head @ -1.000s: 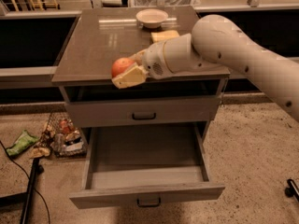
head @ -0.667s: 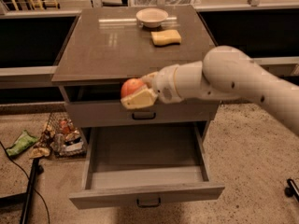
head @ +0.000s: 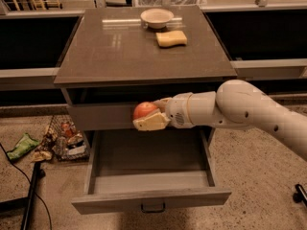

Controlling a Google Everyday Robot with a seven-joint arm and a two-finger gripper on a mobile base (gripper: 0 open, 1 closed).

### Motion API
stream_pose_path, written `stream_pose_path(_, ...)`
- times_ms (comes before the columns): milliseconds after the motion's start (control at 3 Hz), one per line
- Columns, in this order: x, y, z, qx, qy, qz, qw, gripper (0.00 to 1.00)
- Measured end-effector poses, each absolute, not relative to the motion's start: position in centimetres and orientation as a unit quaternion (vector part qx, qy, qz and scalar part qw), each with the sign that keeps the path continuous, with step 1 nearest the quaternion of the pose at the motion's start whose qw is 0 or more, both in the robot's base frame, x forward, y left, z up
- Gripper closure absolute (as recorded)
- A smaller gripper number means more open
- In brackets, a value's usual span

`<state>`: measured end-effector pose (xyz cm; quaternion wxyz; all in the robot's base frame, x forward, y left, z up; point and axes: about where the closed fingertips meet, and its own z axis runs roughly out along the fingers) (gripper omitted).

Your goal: Place apple into middle drawer

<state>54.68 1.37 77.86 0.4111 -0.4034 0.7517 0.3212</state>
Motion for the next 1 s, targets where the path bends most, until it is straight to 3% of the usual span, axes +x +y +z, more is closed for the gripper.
stream_pose_path(1000,55.8,-1.9,64.4,-0.479,0.742,0.273,0.381,1.0)
